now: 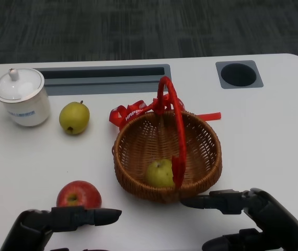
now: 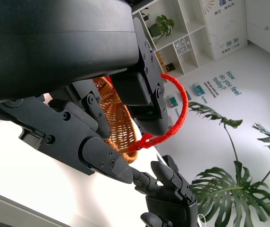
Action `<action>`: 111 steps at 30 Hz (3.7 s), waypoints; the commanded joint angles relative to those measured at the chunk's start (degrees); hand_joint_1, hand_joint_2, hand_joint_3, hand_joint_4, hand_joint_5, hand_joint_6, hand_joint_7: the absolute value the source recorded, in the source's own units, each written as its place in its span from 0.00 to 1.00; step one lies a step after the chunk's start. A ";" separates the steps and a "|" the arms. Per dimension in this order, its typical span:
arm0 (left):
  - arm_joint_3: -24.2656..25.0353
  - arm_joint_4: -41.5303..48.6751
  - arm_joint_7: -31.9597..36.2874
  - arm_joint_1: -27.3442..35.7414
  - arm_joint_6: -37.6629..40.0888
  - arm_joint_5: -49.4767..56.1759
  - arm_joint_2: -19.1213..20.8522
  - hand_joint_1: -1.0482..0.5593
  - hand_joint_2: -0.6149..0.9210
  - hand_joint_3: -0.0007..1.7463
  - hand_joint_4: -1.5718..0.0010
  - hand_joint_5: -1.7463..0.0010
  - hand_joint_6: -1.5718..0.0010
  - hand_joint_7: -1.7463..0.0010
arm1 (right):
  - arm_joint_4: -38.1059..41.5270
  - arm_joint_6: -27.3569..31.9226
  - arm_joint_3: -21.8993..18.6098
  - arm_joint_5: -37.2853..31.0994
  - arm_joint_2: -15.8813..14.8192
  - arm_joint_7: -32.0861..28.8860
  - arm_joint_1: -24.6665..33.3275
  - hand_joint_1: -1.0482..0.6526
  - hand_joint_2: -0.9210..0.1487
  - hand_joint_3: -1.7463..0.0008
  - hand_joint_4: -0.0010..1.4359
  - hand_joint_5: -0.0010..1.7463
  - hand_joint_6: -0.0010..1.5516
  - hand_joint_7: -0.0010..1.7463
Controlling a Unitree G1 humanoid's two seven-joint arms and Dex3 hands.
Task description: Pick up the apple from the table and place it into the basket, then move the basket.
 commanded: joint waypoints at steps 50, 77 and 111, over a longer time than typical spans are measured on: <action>2.19 32.30 35.37 -20.54 -0.16 44.03 5.75 0.22 0.86 0.00 0.82 0.97 0.84 0.99 | -2.07 -0.80 -1.56 -2.58 -0.91 -1.08 0.12 0.38 0.08 1.00 0.58 0.00 0.47 0.00; -5.94 34.78 45.40 -19.75 2.48 38.04 3.14 0.64 0.91 0.00 0.23 0.97 0.29 0.98 | -6.17 0.50 -0.70 -1.08 -1.66 -0.43 2.86 0.37 0.04 1.00 0.60 0.00 0.48 0.00; -1.81 0.01 46.23 -16.47 -1.27 33.97 -0.78 0.57 0.90 0.00 0.18 0.99 0.26 1.00 | -6.08 0.73 -0.07 -1.48 -1.58 -0.63 2.99 0.38 0.03 1.00 0.61 0.00 0.47 0.00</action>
